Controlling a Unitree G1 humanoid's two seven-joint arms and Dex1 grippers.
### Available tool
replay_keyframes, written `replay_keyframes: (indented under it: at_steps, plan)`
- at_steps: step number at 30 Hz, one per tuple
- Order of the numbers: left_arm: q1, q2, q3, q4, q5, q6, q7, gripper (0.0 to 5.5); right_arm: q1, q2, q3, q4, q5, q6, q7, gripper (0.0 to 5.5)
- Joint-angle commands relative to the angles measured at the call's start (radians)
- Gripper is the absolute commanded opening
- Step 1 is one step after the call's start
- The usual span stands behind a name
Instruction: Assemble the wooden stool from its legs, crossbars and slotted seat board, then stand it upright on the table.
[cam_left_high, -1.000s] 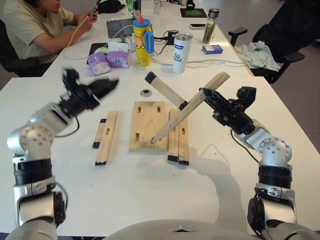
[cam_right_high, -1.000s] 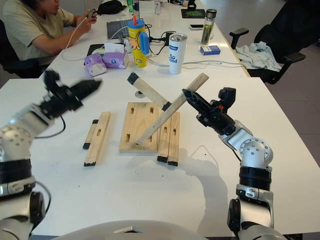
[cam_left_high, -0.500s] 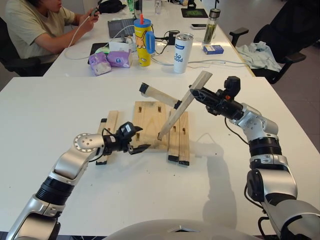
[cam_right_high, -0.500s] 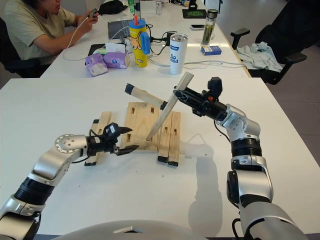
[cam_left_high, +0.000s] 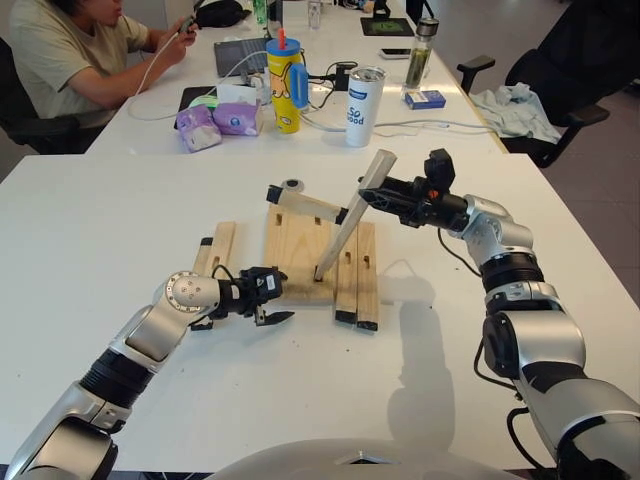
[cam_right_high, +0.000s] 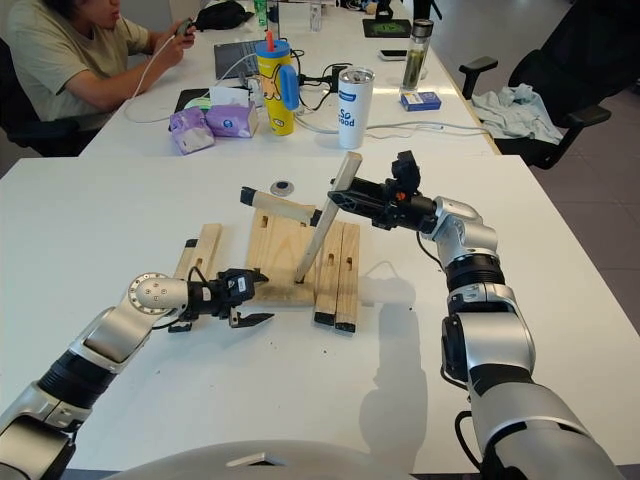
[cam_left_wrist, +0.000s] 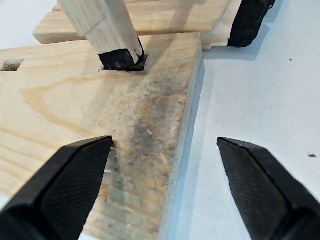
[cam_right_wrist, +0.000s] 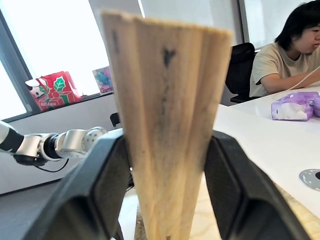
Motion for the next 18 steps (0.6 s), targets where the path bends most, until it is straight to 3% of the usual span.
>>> replay_keyframes:
  at_steps: [1, 10, 18]
  plan:
    - [0.048, 0.04, -0.052, 0.071, 0.07, 0.038, -0.043, 3.87, -0.027, -0.014, 0.063, 0.021, -0.103, -0.084, 0.028, 2.07]
    - [0.1, 0.021, -0.08, 0.067, 0.094, 0.041, -0.035, 3.87, 0.036, -0.025, 0.253, -0.105, -0.179, -0.2, 0.067, 2.07]
    - [0.12, -0.044, -0.073, 0.068, 0.088, 0.115, 0.046, 3.87, 0.082, -0.021, 0.274, -0.088, -0.198, -0.227, 0.026, 2.07]
